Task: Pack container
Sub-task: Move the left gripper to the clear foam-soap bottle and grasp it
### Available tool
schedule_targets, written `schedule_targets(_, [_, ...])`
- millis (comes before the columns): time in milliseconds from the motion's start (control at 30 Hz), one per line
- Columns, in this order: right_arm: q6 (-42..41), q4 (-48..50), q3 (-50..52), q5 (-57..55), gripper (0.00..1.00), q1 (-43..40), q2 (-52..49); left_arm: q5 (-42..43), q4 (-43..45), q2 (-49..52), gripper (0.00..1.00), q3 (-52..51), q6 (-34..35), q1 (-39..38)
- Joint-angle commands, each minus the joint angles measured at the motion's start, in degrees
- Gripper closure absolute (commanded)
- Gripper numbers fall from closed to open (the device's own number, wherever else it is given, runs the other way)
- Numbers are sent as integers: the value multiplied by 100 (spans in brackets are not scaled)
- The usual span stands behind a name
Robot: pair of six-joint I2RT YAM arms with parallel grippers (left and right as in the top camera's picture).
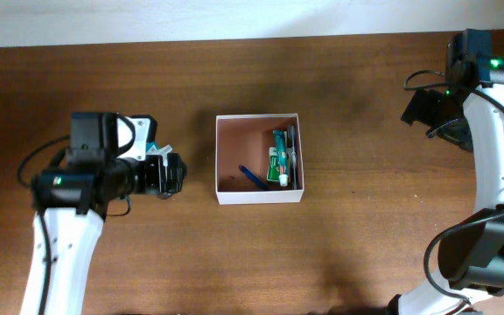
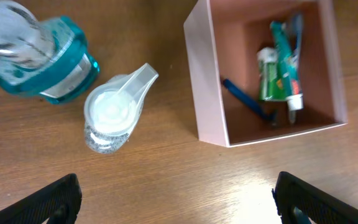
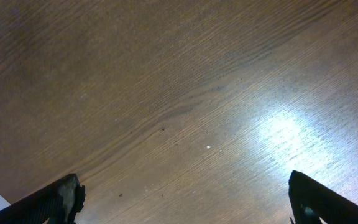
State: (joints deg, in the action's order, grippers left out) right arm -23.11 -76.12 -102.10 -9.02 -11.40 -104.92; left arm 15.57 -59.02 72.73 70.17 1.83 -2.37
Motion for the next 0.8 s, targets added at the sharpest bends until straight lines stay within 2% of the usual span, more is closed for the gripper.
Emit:
schedule_targets(0, [35,0,-44,-72,2,-26,42,-223,20,330,1,103,-660,28])
schedule_targets(267, [35,0,-44,-72,2,-26,42,-1045,330,658,1,103,-737,31])
schedule_targets(533, [35,0,-44,-72,2,-26,42,-1047,632,774,2,103,-885,28])
schedule_targets(700, [35,2,-44,-72,2,-26,42,-1047,649,791,11,103,-951,28])
schedule_targets(733, [35,0,-44,-72,2,-26,42,-1047,649,798,16,101,-949,22])
schedule_targets(767, [35,2,-44,-72,2,-26,42,-1047,647,809,18,101,-951,13])
